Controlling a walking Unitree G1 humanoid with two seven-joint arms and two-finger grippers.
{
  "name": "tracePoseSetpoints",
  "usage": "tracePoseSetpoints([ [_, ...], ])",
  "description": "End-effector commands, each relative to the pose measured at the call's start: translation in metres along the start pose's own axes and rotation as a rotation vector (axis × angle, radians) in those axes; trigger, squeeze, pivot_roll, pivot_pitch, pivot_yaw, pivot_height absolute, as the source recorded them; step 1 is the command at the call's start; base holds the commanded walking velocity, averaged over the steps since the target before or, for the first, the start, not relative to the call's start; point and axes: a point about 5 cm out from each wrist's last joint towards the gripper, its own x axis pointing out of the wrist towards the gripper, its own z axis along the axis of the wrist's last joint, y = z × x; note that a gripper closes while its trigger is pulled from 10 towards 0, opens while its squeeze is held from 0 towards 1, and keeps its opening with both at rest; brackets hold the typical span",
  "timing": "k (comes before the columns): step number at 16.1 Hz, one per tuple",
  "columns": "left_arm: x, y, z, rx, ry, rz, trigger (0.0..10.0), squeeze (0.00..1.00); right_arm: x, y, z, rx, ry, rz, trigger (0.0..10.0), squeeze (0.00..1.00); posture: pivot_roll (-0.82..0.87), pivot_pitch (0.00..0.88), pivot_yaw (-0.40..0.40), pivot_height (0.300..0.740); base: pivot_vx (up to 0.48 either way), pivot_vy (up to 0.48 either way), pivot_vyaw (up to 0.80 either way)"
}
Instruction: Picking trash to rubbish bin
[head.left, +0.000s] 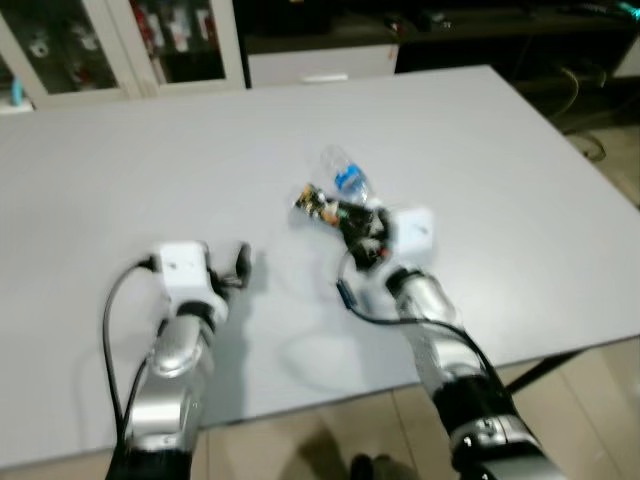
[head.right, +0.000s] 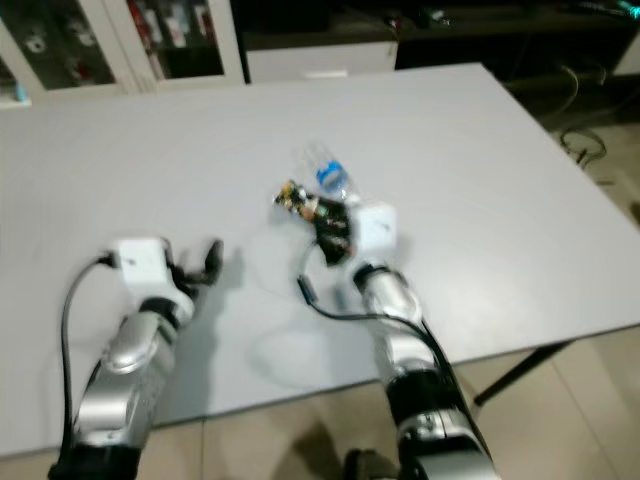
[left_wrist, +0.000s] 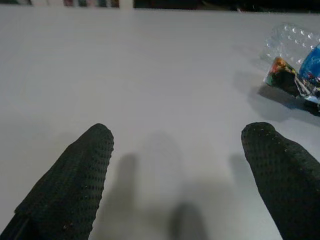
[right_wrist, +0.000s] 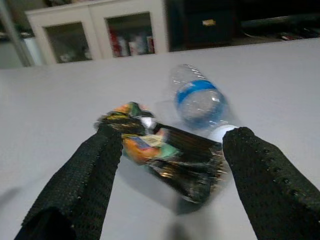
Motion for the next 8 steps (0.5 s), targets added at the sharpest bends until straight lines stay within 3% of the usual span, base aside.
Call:
tracePoseSetpoints([
  [1,-0.0017,0.0097,0.0005,0.012,0.004,0.037,10.0,0.00,0.0057,0.0144,0.0064,-0.003,-0.023,0.046,10.0,0.00,0.02,0.127,0.014,0.740,0.000,0.000,0.00],
  [5,-0.0044,0.0041,-0.0027,0.001,0.019,0.026,10.0,0.00,0.0048,0.0128,0.0074,-0.006,-0.017,0.040,10.0,0.00,0.01,0.129,0.014,0.740,0.000,0.000,0.00],
  [8,-0.0041,0.0048,-0.0026,-0.009,0.022,0.029,10.0,0.00,0.0039,0.0134,0.0073,-0.007,-0.015,0.040,10.0,0.00,0.01,0.128,0.015,0.740,0.000,-0.378,0.00],
])
